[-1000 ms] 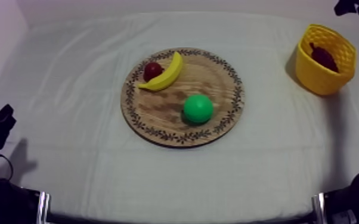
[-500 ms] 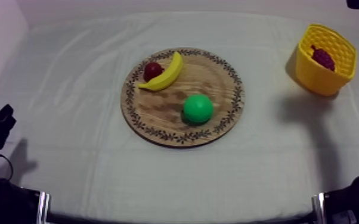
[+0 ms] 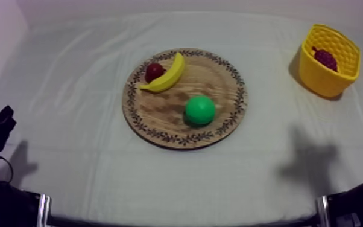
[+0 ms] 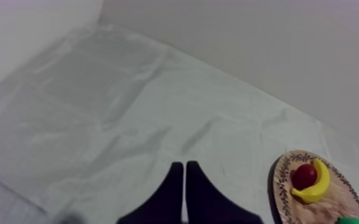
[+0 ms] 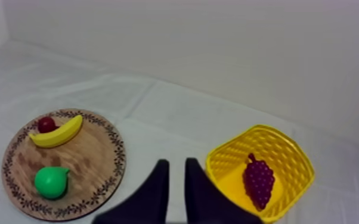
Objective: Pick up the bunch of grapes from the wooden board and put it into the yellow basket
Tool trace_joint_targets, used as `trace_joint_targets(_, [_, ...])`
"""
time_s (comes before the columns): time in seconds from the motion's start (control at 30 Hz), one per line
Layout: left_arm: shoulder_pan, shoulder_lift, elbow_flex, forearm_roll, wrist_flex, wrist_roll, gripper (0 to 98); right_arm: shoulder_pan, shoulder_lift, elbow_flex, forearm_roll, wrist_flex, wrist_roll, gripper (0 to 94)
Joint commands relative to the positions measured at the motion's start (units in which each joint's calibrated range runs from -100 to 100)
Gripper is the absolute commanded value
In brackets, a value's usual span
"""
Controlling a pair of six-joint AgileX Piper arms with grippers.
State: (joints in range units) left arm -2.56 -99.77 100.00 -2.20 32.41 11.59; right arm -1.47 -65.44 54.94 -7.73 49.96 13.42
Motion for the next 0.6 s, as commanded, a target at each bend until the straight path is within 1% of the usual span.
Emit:
trace_joint_targets(0.0, [-0.01,0.03,0.0,-0.02,0.01,-0.01,0.1,-0.5,-7.09,13.38,-0.3,-5.61,1.14,3.0])
trace_joint_targets(0.17, [-0.01,0.03,0.0,-0.02,0.01,-0.01,0.1,0.89,-15.51,26.5,-2.03,-10.59,3.45,0.8])
trace_joint_targets(0.3, [-0.01,0.03,0.0,-0.02,0.01,0.0,0.1,1.2,-20.28,33.24,-2.18,-12.4,3.24,0.5])
trace_joint_targets(0.43, [-0.01,0.03,0.0,-0.02,0.01,0.01,0.1,2.46,-23.82,39.48,-3.7,-15.83,3.78,0.4])
trace_joint_targets(0.5, [-0.01,0.03,0.0,-0.02,0.01,0.01,0.1,2.73,-25.37,42.03,-1.91,-18.2,1.37,0.5])
trace_joint_targets(0.57, [-0.01,0.03,0.0,-0.02,0.01,-0.02,0.1,2.79,-26.77,43.46,0.41,-18.52,-1.65,1.3])
